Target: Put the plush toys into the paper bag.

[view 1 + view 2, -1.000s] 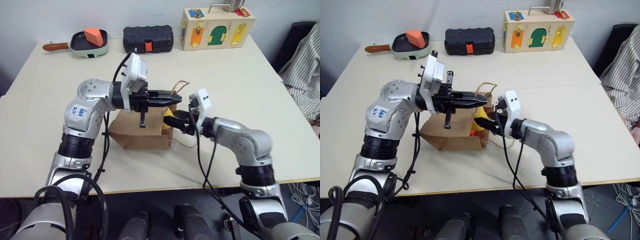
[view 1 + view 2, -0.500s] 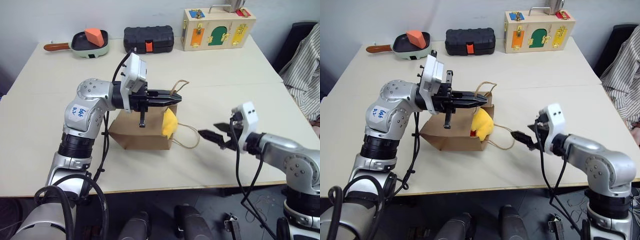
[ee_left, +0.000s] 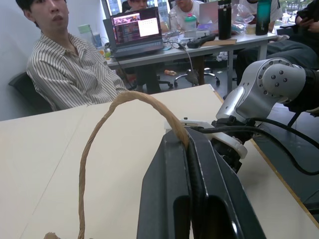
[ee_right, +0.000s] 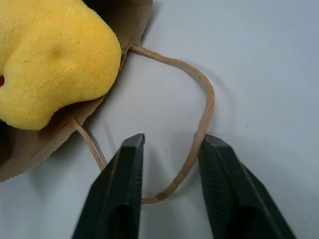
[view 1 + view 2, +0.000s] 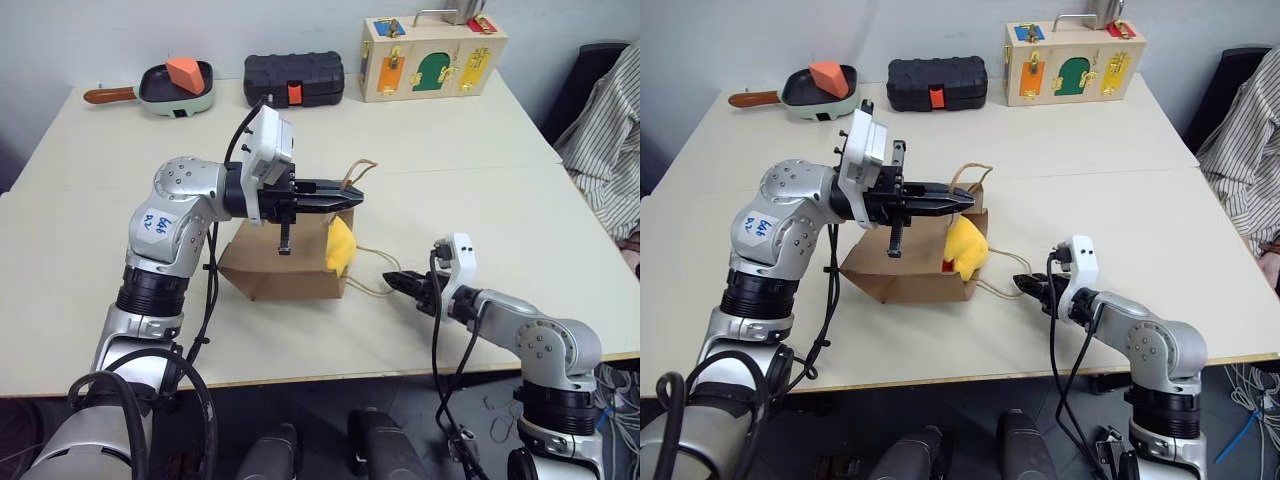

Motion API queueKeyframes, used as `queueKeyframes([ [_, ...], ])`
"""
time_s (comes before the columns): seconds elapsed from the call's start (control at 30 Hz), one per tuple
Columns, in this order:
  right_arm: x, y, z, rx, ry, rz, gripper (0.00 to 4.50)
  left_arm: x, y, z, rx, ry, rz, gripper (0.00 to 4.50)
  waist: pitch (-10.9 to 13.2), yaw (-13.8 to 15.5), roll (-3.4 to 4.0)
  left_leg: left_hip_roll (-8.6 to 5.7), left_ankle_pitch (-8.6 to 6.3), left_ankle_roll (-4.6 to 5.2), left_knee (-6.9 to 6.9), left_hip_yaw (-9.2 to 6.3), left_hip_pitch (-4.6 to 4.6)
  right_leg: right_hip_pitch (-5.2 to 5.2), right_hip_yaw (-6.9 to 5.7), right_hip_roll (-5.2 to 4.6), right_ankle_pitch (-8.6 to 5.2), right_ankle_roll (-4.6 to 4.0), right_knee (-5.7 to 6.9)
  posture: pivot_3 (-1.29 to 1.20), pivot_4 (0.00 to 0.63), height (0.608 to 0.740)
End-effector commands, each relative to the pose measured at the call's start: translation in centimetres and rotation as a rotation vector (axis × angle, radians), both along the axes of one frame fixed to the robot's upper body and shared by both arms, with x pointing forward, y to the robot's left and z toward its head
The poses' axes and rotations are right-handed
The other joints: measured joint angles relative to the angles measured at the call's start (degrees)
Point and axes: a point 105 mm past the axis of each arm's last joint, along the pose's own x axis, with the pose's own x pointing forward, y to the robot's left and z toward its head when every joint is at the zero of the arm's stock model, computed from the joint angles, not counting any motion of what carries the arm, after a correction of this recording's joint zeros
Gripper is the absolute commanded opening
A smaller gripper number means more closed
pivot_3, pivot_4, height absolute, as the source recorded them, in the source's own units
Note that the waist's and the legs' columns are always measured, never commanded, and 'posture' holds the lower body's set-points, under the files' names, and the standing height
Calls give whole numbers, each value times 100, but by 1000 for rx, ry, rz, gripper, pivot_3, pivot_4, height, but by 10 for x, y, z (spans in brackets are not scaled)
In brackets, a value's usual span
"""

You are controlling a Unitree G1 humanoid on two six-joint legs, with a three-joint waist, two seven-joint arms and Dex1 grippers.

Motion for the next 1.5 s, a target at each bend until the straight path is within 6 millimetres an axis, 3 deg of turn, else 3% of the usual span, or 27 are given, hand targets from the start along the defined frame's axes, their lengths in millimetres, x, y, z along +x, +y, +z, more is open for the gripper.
queueKeyframes([
  [0.03,-4,-3,20,12,-81,19,143,-3,5,12,-22,-56,14,0,0,0,0,0,0,0,0,0,0,0,0,0,0,0,0,0,150,740],
  [0.2,-14,-5,63,86,-205,91,64,2,9,14,-37,-62,47,0,0,6,0,-1,0,0,1,0,-2,1,1,0,0,0,-1,0,150,740],
  [0.33,-30,-11,124,139,-359,213,64,11,18,35,-142,-39,108,0,1,10,2,-1,0,0,0,0,-2,0,0,-1,0,0,-4,0,150,740],
  [0.5,-46,-22,183,180,-492,290,64,24,30,61,-255,-50,192,0,1,21,1,1,0,1,-1,-4,-5,3,-5,-1,0,0,-13,0,150,740],
  [0.63,-55,-20,215,196,-553,332,64,29,32,64,-260,-64,214,0,1,24,1,1,0,1,-2,-3,-6,5,-6,-3,0,0,-14,0,150,740],
  [0.73,-59,-10,212,138,-543,360,64,33,31,57,-262,-54,231,0,1,31,1,4,0,1,-2,-4,-8,3,-9,-3,0,0,-18,0,150,740],
  [0.9,-48,-3,205,95,-557,309,64,49,31,37,-265,-21,313,0,1,50,1,3,0,1,1,-1,-11,4,-6,-3,0,0,-15,0,150,740],
  [1.0,-42,1,183,-6,-529,292,64,49,27,29,-260,0,300,0,1,61,1,4,0,1,-1,-2,-11,3,-8,-3,0,0,-17,0,150,740],
  [1.13,-39,2,182,-7,-573,274,64,47,30,25,-253,27,301,0,1,107,0,2,0,1,2,-1,-16,0,-7,-3,0,0,-17,0,150,740],
  [1.27,-48,10,182,6,-627,322,937,42,39,24,-252,48,307,903,1,146,0,2,0,1,2,-3,-15,0,-8,-3,0,0,-18,0,150,740],
  [1.5,-76,7,197,23,-731,453,3326,8,63,36,-261,58,304,3079,2,149,1,3,-1,2,-1,-6,-15,0,-10,-3,0,0,-24,0,150,740],
])
